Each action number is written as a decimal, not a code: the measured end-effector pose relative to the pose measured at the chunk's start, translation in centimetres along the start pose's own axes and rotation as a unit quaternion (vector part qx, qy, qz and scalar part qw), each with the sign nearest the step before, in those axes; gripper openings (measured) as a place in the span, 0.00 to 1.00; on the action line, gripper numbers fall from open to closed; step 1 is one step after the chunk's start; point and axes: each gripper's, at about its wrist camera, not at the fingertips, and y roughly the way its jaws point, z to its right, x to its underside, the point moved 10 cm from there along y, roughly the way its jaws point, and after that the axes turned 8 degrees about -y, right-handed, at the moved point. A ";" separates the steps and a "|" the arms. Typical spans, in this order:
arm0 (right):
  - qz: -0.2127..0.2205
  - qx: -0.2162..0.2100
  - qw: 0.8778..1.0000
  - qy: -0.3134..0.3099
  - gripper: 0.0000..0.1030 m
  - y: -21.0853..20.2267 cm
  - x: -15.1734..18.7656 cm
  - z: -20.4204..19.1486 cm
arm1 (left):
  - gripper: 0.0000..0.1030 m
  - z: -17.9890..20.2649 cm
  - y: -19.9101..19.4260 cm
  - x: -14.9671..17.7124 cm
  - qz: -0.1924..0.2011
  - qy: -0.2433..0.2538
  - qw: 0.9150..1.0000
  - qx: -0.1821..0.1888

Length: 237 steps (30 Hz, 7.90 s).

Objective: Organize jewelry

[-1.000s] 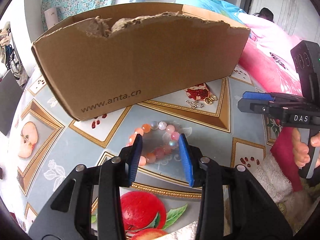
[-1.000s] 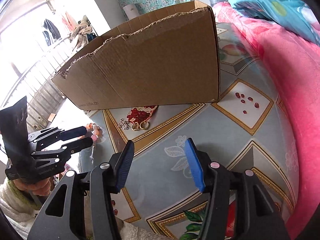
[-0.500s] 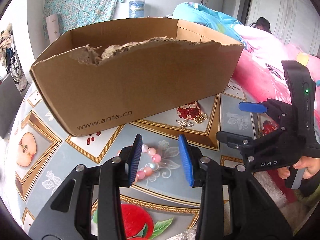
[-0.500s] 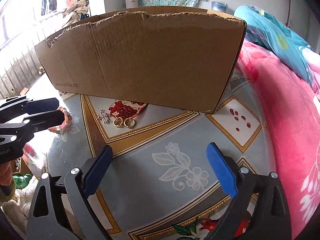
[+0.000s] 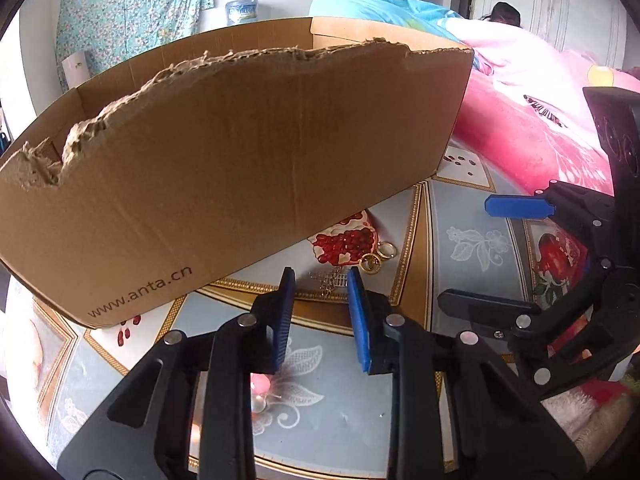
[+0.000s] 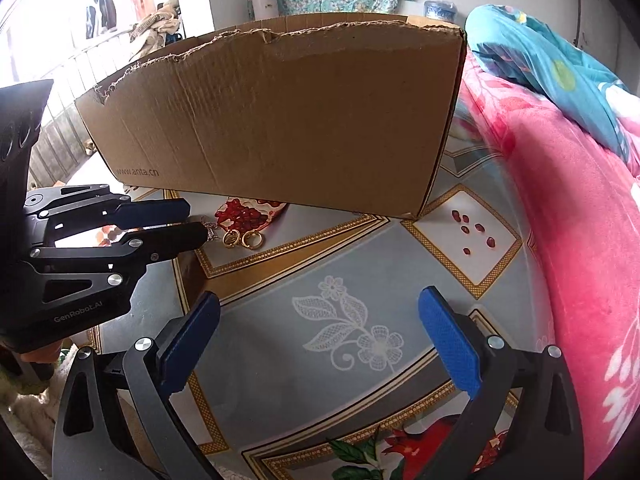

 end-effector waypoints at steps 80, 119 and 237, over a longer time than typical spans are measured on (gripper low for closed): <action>0.004 -0.143 0.989 0.031 0.14 2.0 -3.7 -5.9 | 0.02 -4.2 -6.2 -0.5 0.052 -0.130 0.987 0.083; 0.030 -0.166 0.986 -0.004 0.02 -2.8 -5.3 -7.0 | 0.02 -4.0 -8.5 -0.6 0.072 -0.137 0.984 0.092; -0.056 -0.099 0.987 -0.114 0.06 1.9 -4.1 -10.9 | 0.02 -6.3 -6.7 0.7 0.061 -0.190 0.976 0.087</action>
